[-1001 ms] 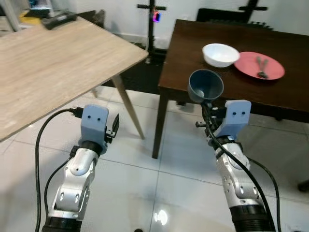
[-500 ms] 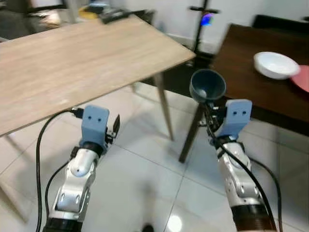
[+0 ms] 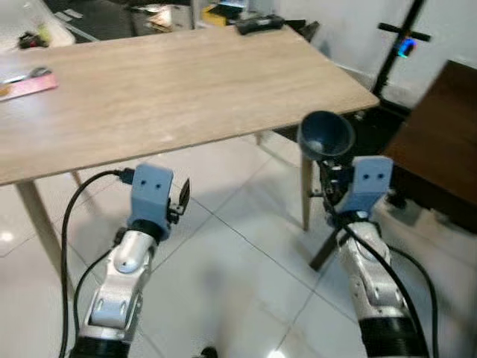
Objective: Setting the table
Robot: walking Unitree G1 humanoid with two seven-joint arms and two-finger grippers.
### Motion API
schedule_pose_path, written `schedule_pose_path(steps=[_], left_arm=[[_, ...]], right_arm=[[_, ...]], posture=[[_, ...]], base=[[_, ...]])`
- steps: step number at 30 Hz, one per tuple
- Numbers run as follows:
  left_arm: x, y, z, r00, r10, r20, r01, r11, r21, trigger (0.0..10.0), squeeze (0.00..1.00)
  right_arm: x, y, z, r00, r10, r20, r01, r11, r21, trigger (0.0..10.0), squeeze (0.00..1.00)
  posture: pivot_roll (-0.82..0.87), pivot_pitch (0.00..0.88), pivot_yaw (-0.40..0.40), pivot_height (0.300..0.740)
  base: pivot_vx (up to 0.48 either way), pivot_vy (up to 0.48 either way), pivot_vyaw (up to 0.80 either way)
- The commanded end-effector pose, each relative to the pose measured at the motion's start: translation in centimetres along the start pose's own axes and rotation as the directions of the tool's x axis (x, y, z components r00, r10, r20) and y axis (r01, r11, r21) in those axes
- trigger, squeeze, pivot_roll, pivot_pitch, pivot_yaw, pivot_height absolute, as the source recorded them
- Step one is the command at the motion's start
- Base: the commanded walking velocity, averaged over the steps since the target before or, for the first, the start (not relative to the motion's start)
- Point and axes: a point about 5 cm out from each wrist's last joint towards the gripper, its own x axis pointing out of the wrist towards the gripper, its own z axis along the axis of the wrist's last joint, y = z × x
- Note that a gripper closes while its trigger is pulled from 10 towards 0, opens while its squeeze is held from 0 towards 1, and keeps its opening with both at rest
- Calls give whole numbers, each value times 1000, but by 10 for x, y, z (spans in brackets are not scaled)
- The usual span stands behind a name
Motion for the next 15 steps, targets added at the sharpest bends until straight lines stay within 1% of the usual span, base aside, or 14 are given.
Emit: schedule_pose_path(steps=[1,10,13,15], left_arm=[[-2,-1,-7,999,1,-32,-2,1000,-8,10000,0],[-2,0,-7,999,10,-34,-10,1000,-6,10000,0],[-1,2,-5,1000,24,-17,-24,1000,3,10000,0],[-1,2,-5,1000,25,-15,-25,1000,6,10000,0]], right_arm=[[-2,2,-3,1000,3,-13,-3,1000,10,10000,0],[-2,2,-3,1000,1,-14,-1,1000,11,10000,0],[-1,3,-3,1000,3,-8,-3,1000,23,10000,0],[-1,3,-2,1000,4,-4,-4,1000,31,10000,0]], posture=[[47,80,60,740],[49,82,59,740],[49,82,58,740],[49,82,58,740]], base=[[0,0,800],[0,0,800],[0,0,0],[319,274,0]])
